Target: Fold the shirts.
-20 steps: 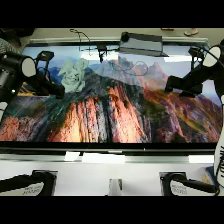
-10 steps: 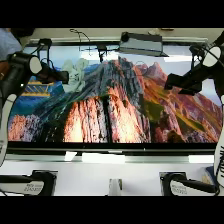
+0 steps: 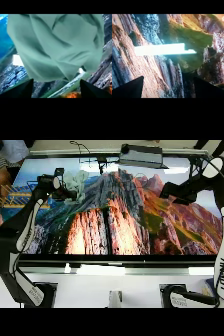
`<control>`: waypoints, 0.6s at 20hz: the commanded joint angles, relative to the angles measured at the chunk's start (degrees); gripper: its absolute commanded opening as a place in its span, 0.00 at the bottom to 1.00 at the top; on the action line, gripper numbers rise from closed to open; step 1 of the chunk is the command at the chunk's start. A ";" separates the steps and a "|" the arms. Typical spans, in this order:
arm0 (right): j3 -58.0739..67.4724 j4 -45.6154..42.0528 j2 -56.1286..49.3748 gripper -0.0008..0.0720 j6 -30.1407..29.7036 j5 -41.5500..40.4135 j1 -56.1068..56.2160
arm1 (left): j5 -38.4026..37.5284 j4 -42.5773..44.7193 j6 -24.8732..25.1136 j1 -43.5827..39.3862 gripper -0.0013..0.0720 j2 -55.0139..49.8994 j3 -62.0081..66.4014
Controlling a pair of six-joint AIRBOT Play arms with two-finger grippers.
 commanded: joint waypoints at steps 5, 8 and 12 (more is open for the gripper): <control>0.04 6.27 -0.04 0.93 -1.60 0.02 0.04 | 4.83 0.22 -1.01 -0.07 0.31 -5.16 0.59; 0.04 6.16 -0.04 0.93 -2.60 -1.25 0.04 | 3.41 0.22 -2.95 -0.11 0.07 -3.17 2.32; 0.07 5.77 0.04 0.92 -6.21 -5.92 0.04 | 4.59 0.24 1.22 -2.84 0.06 8.55 6.27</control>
